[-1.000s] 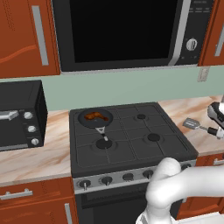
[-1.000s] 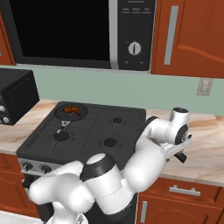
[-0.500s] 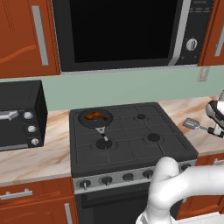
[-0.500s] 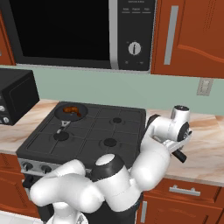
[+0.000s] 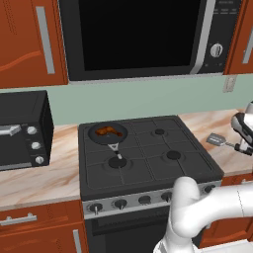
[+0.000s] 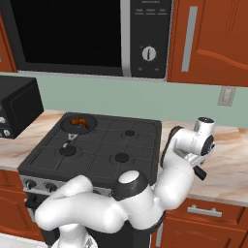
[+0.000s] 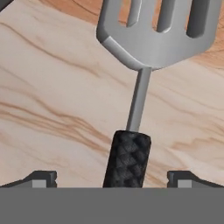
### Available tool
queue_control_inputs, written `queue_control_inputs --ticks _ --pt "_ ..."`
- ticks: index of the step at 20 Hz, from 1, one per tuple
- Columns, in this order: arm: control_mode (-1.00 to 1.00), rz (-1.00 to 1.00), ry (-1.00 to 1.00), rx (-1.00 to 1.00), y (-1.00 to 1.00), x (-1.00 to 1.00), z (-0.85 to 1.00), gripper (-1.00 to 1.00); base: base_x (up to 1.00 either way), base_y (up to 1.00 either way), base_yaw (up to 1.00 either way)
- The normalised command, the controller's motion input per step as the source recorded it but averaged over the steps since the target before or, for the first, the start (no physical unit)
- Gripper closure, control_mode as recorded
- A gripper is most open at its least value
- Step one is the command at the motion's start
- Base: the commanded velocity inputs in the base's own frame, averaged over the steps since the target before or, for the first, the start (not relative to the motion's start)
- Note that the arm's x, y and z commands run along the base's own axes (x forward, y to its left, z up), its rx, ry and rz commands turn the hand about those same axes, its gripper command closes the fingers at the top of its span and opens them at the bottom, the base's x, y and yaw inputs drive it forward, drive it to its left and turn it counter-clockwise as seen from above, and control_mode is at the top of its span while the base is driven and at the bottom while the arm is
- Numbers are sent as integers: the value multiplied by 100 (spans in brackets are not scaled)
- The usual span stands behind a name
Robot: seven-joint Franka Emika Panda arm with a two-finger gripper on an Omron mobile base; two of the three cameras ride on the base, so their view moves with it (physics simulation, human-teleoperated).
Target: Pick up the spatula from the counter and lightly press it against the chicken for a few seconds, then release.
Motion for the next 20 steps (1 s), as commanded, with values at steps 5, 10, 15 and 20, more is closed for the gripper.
queue_control_inputs --ticks 5,10,15,20 --pt "-100 3 1 3 -21 17 -33 -100 0 0 0" --pt "-100 2 5 3 -14 22 -42 -100 0 0 0" --pt "-100 1 8 1 -3 27 -46 -100 0 0 0" --pt "-100 1 8 1 -3 30 -41 100 0 0 0"
